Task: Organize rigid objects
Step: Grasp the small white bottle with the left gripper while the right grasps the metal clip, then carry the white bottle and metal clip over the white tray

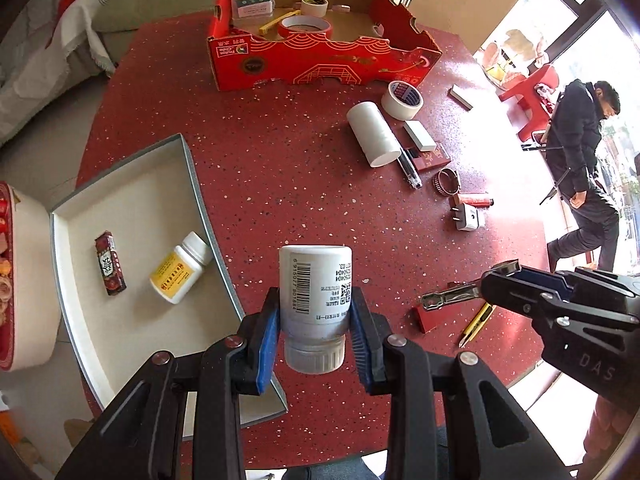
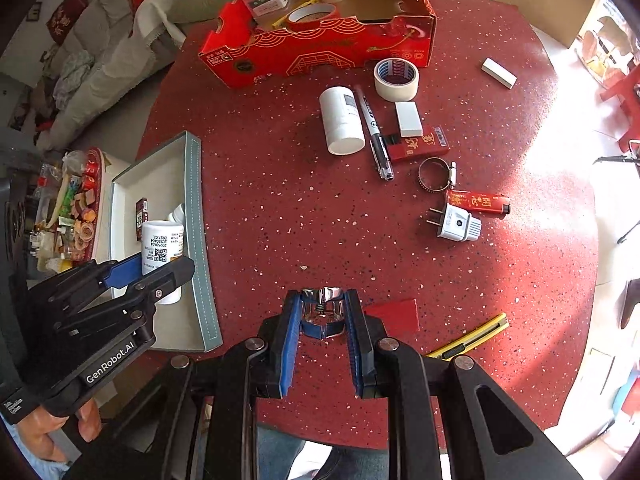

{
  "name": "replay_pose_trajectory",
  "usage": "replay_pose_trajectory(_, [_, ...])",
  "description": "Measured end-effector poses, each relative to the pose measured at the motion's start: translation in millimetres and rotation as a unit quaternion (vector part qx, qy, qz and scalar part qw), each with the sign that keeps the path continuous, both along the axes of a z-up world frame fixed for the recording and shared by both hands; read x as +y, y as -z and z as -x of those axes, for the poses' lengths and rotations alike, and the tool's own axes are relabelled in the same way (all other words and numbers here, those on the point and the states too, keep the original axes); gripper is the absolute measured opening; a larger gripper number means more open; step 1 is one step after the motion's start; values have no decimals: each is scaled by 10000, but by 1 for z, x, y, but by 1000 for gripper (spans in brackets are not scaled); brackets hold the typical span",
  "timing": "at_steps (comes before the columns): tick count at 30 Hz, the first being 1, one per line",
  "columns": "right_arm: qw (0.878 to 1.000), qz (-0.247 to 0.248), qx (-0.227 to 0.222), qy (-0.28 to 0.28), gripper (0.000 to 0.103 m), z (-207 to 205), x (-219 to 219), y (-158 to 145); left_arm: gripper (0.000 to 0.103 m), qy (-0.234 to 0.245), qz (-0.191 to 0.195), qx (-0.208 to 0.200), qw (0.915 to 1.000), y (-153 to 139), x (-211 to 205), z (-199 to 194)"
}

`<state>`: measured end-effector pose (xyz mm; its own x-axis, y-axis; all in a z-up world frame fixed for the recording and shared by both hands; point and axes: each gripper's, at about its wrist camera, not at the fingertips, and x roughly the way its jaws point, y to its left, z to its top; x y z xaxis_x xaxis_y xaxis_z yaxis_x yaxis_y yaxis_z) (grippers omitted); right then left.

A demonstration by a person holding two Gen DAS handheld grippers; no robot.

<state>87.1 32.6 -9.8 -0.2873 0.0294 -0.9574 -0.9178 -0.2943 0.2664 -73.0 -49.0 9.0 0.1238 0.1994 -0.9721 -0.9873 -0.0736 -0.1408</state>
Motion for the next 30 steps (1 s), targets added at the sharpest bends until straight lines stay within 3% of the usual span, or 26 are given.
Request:
replay_pose_trajectory(12, [9938, -219, 112, -1085, 23, 75, -3, -21, 35, -1051, -114, 212, 9942, -8, -18, 70])
replay_pose_trajectory(21, [9781, -346, 326, -2027, 23, 146, -20, -32, 35, -1847, -93, 391, 9820, -6, -43, 113])
replay_pose_trajectory(30, [9656, -371, 456, -2534, 23, 187, -37, -35, 35, -2226, -47, 515, 9735, -3, -66, 138])
